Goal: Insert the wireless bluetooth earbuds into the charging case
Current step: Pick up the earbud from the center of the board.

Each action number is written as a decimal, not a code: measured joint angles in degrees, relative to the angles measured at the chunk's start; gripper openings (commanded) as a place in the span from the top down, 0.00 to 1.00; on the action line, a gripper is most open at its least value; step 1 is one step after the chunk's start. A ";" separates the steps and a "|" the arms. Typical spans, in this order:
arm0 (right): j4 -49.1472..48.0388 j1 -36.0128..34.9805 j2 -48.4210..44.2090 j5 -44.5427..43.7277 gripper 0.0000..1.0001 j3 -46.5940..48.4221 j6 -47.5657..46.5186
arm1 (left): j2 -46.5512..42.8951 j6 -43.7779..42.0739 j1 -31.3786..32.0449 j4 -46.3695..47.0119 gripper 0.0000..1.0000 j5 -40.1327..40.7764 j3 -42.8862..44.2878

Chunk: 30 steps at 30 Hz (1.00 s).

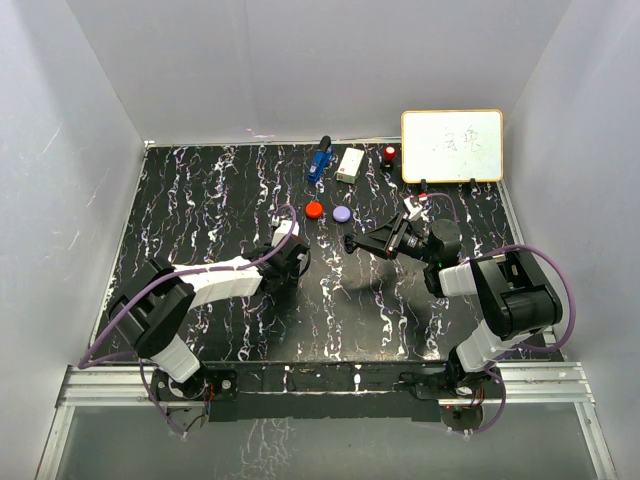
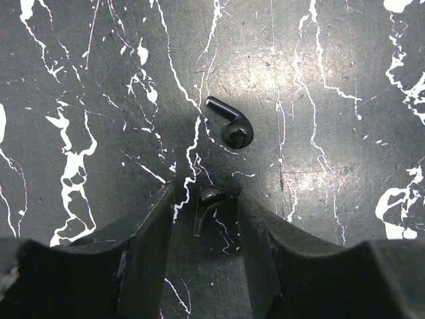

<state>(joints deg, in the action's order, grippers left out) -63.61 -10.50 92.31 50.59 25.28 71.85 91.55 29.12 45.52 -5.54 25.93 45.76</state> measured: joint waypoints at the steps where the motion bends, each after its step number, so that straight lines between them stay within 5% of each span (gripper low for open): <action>1: 0.00 0.00 0.00 0.00 1.00 0.00 0.00 | 0.02 0.00 0.00 0.09 0.62 0.00 0.00; 30: 0.02 0.00 0.00 -0.02 1.00 0.00 0.00 | 0.02 0.15 0.00 1.79 0.94 -1.77 -0.46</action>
<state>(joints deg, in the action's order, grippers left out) -63.59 -10.50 92.31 50.57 25.28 71.85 91.57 29.28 45.52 -3.75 24.16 45.30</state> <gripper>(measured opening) 0.233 0.182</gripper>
